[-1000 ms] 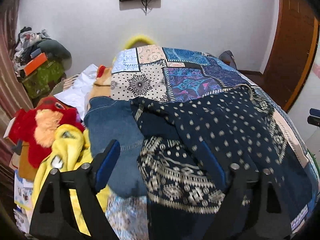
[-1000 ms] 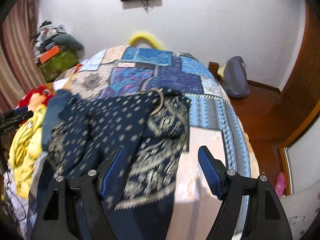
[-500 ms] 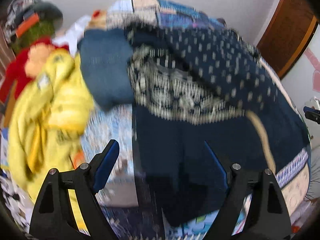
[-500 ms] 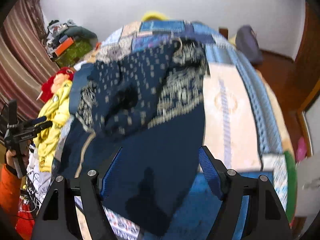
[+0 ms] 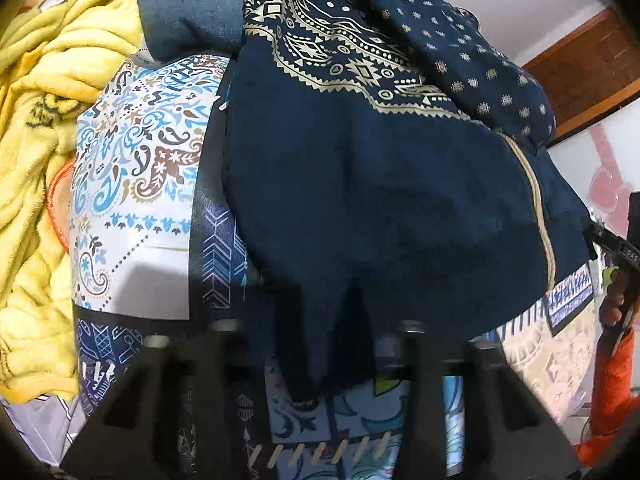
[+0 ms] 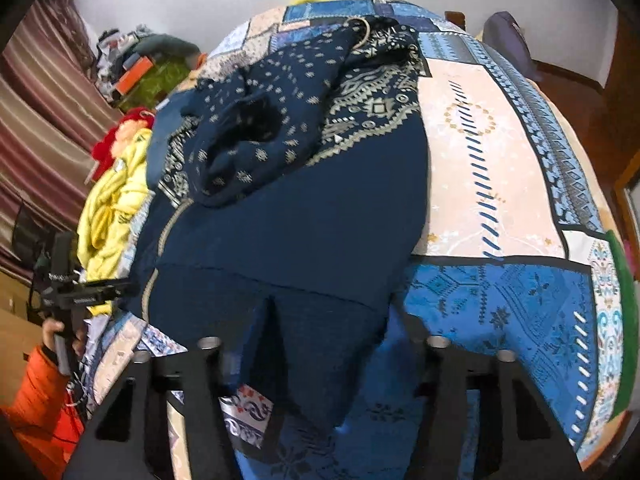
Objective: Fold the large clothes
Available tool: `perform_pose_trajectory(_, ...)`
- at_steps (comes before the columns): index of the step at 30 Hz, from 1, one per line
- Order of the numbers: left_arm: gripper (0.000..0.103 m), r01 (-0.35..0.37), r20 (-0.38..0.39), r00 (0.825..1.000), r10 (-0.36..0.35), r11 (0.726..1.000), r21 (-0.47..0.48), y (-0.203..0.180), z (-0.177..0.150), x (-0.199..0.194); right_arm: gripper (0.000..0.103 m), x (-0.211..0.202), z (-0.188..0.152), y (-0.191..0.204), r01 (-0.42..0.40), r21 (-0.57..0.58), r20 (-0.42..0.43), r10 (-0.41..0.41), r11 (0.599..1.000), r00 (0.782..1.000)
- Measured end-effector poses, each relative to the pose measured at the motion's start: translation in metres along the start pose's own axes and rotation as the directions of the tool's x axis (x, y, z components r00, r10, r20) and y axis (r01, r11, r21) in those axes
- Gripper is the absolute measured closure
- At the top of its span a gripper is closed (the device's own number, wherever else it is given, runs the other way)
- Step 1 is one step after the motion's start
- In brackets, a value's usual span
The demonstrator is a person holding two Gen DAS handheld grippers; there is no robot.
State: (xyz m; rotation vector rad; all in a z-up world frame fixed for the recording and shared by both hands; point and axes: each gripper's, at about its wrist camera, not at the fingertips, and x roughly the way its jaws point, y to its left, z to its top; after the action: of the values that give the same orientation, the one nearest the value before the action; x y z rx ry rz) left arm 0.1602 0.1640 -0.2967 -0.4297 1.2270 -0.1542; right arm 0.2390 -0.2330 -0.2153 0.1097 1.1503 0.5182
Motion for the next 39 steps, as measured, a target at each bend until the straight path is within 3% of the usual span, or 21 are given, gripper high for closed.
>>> perform_pose_trajectory(1, 0.093, -0.006, 0.005, 1.0, 0.006, 1.0, 0.003, -0.002, 0.003, -0.001, 0.076, 0.001, 0.002, -0.001, -0.023, 0.016, 0.006, 0.023, 1.0, 1.0)
perform_pose_trajectory(4, 0.094, 0.007, 0.024, 1.0, -0.008, 0.999, 0.035, -0.01, 0.011, -0.013, 0.088, 0.003, 0.008, 0.002, -0.04, 0.009, 0.015, 0.04, 0.999, 0.999)
perform_pose_trajectory(8, 0.095, 0.023, 0.136, 0.99, -0.038, 0.994, 0.107, -0.035, 0.03, -0.052, 0.09, -0.003, 0.027, 0.011, -0.041, -0.031, 0.045, 0.043, 0.999, 0.998)
perform_pose_trajectory(12, 0.095, 0.044, 0.258, 0.962, -0.085, 0.986, 0.161, -0.059, 0.063, -0.097, 0.091, -0.018, 0.065, 0.022, -0.037, -0.075, 0.11, 0.045, 0.997, 0.993)
perform_pose_trajectory(18, 0.095, 0.049, 0.437, 0.889, -0.139, 0.976, 0.212, -0.083, 0.134, -0.155, 0.091, -0.035, 0.13, 0.036, 0.015, -0.142, 0.197, 0.014, 0.99, 0.98)
perform_pose_trajectory(22, 0.095, -0.07, 0.534, 0.845, -0.041, 0.98, 0.186, -0.082, 0.198, -0.161, 0.091, -0.034, 0.18, 0.037, 0.081, -0.161, 0.259, -0.037, 0.984, 0.965)
perform_pose_trajectory(27, 0.095, -0.115, 0.538, 0.841, 0.06, 0.991, 0.069, -0.051, 0.274, -0.12, 0.091, 0.0, 0.259, 0.022, 0.165, -0.124, 0.309, -0.12, 0.979, 0.943)
perform_pose_trajectory(29, 0.095, -0.124, 0.505, 0.857, 0.099, 0.992, 0.016, -0.033, 0.301, -0.09, 0.091, 0.031, 0.288, 0.015, 0.218, -0.122, 0.294, -0.175, 0.968, 0.94)
perform_pose_trajectory(31, 0.095, -0.165, 0.449, 0.879, 0.161, 0.986, -0.03, -0.016, 0.325, -0.05, 0.091, 0.064, 0.312, 0.003, 0.22, -0.091, 0.255, -0.191, 0.971, 0.948)
perform_pose_trajectory(34, 0.095, -0.203, 0.369, 0.905, 0.21, 0.978, -0.058, 0.002, 0.344, 0.001, 0.091, 0.111, 0.336, -0.013, 0.227, -0.051, 0.211, -0.212, 0.972, 0.954)
perform_pose_trajectory(39, 0.094, -0.255, 0.322, 0.912, 0.255, 0.966, -0.044, 0.02, 0.351, 0.042, 0.091, 0.144, 0.342, -0.033, 0.229, -0.048, 0.189, -0.216, 0.972, 0.958)
